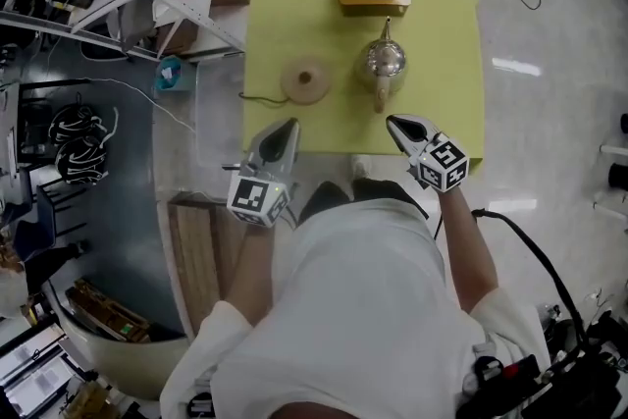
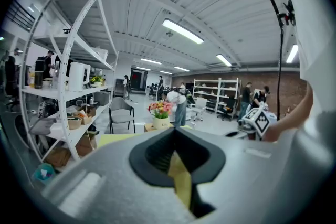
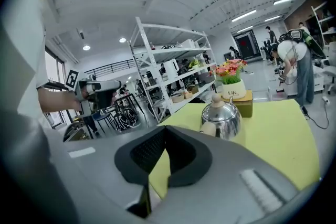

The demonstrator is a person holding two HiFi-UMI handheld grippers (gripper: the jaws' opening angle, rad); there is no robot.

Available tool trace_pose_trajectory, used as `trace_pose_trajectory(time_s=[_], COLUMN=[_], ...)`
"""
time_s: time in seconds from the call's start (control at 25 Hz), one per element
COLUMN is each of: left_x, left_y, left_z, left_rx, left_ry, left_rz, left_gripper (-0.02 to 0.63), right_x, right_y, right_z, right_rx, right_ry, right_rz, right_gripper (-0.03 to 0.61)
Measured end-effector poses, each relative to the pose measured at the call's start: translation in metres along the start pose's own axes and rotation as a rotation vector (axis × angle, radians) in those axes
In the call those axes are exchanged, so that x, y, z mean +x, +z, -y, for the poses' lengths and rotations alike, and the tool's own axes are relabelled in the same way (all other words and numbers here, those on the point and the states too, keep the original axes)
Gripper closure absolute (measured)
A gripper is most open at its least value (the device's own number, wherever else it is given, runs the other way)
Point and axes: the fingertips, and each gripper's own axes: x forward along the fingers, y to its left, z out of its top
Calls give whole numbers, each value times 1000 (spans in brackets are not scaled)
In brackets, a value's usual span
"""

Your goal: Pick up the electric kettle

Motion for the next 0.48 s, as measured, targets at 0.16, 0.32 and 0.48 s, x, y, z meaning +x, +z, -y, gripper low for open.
trace_pose_trajectory(time_s=[0.16, 0.32, 0.48], left_x=[-15, -43, -81], left_y=[2, -2, -10], left_z=[-2, 3, 10], left_rx=[6, 6, -1], left_ry=[-5, -19, -35], left_rz=[21, 33, 26], left_gripper=[611, 610, 609], right_x=[-1, -6, -13], right_y=[0, -2, -4], right_z=[-19, -45, -79], right_rx=[-16, -28, -29], right_ry=[-3, -32, -69], right_rz=[8, 15, 31], right_gripper=[574, 574, 574])
